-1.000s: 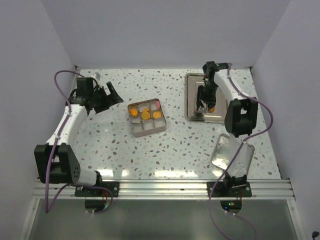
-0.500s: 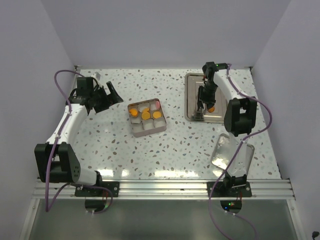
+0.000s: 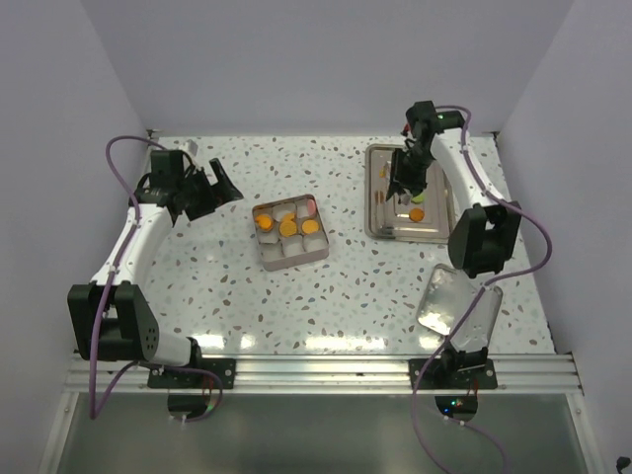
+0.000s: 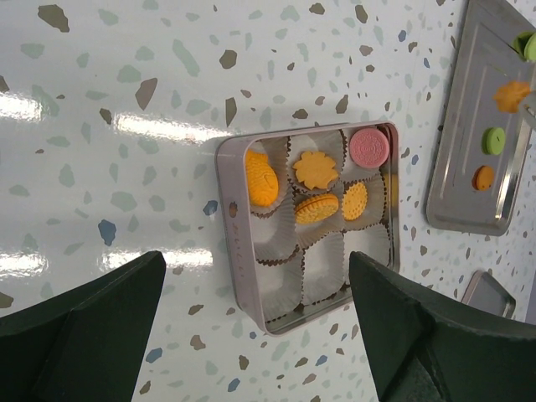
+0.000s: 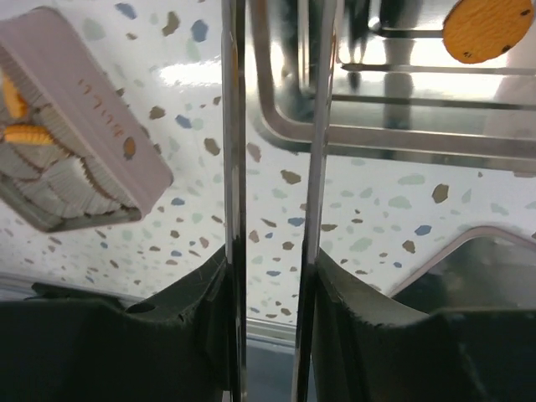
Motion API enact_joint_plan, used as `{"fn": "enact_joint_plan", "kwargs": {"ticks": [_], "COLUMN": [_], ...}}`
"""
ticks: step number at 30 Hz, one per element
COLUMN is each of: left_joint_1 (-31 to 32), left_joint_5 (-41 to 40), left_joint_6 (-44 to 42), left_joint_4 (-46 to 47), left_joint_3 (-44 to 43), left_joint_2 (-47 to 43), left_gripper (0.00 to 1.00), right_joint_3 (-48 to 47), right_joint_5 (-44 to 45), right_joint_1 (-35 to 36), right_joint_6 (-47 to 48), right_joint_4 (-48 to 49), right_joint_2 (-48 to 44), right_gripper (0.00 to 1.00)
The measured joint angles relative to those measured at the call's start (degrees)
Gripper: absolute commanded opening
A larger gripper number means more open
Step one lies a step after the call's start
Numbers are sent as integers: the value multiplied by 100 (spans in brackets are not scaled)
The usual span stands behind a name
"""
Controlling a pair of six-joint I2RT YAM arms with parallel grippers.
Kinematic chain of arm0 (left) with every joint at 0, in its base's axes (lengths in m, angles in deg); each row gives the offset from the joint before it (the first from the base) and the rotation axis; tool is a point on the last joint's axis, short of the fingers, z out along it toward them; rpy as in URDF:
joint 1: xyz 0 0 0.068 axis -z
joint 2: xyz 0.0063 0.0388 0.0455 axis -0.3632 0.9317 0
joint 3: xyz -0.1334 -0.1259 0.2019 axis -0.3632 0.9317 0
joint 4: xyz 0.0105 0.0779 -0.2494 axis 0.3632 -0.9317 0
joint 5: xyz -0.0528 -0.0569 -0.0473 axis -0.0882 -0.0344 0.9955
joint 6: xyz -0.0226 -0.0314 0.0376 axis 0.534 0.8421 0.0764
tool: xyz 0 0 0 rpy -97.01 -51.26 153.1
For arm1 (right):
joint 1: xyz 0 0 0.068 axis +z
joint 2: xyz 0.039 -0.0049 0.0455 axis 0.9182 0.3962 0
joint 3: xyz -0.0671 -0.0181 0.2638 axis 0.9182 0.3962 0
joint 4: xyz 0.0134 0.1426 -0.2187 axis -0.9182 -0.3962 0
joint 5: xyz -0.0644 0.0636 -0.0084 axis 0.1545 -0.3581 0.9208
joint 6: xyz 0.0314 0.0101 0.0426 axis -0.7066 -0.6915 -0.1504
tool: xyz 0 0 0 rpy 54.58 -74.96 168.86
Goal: Pack the cookies
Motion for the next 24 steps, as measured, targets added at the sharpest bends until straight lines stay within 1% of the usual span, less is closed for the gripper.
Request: {"fn": "enact_joint_plan", "kwargs": {"ticks": [4,11,13,15,16,19,24], "left_joint_1": [0,0,0,0,0,0,0], "left_joint_5": [0,7,7,9,9,17,22], "left_joint_6": [0,2,2,2,0,0,-2], "left_joint_4": [0,-4,-7,-11,-11,-17,-37], "left_joint_3": [0,0,0,0,0,0,0], "left_joint_2": [-2,-26,-42,-66,-85,-136,-190], "left_gripper": [96,97,97,96,97,96,96], "right_joint_3": [0,42,199,339,374,433,433], "right_joint_5": [-256,-756,-835,-796,-710,-463,-208], "right_joint_1": [295,1506,1738,1779,1749,1543,1110], "right_joint_6": [-122,-468,-549,-573,-570,-557,-518], "right_joint_4": [2,24,79,39,17,-11,-7], "right_joint_2": [-474,-1001,-1084,-1117,-1117,-1102,-1012], "right_gripper": [33,33,37,39,43,49,51]}}
